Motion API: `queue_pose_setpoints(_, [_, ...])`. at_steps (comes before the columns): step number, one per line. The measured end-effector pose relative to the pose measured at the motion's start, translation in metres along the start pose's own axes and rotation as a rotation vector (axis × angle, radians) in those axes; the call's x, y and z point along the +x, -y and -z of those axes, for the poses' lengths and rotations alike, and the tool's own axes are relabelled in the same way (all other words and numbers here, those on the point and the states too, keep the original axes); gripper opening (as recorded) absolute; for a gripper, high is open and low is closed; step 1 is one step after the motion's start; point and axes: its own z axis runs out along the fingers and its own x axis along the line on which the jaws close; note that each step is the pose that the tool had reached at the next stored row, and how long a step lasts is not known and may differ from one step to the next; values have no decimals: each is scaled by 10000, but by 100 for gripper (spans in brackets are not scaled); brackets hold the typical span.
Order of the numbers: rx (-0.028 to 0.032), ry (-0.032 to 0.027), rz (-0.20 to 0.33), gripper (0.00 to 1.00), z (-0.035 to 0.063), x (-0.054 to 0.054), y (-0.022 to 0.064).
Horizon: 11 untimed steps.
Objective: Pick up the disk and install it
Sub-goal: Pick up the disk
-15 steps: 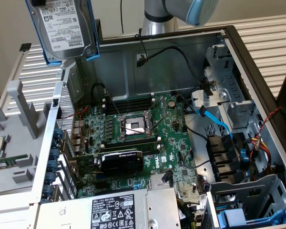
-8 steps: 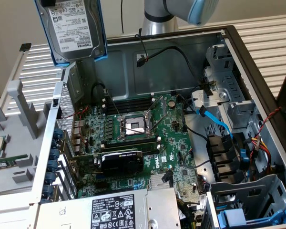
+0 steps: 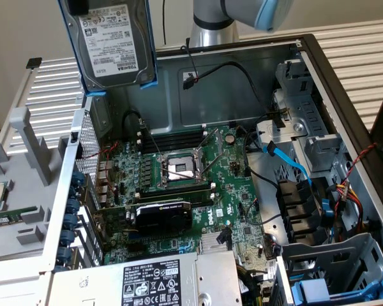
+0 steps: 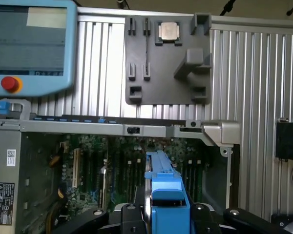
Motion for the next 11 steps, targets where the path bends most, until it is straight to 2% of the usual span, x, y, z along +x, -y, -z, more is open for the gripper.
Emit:
queue_pose_setpoints(7, [-14,2,0,37,13,134,240])
queue_pose_setpoints(11, [-52,3,-1,37,20,185,380])
